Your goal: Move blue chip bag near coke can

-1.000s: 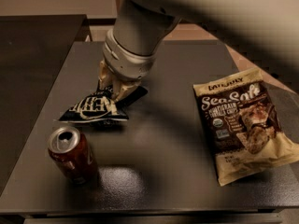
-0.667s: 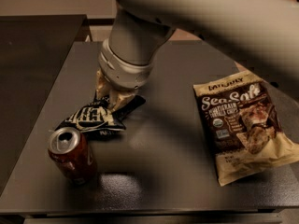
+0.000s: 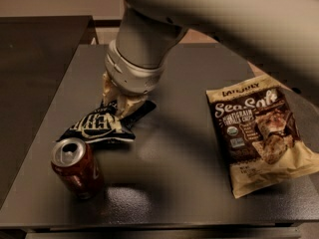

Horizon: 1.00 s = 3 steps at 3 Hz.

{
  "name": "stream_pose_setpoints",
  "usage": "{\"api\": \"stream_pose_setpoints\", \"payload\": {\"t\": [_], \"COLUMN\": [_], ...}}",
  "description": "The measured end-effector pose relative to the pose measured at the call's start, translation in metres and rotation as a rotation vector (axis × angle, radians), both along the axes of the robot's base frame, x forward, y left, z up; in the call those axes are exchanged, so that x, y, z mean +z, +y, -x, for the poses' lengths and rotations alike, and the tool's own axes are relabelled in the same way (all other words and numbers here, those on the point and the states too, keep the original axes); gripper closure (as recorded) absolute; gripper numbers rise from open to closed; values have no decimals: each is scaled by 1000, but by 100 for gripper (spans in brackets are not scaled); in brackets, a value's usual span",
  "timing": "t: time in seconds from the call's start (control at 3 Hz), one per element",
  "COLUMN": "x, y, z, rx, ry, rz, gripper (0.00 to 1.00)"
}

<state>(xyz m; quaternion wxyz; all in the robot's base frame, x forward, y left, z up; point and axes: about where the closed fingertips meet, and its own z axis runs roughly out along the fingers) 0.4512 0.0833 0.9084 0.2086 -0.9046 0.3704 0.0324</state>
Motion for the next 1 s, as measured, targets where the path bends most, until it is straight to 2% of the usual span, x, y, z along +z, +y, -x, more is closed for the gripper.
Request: {"api": "stream_pose_setpoints", "payload": {"t": [0.33, 0.67, 1.0], "x": [2, 4, 4], "y": [0, 1, 1], "z": [1, 2, 2], "rx": [1, 1, 1], "ry": [-5, -9, -9], "rz": [0, 0, 0], "gripper": [12, 0, 0]}}
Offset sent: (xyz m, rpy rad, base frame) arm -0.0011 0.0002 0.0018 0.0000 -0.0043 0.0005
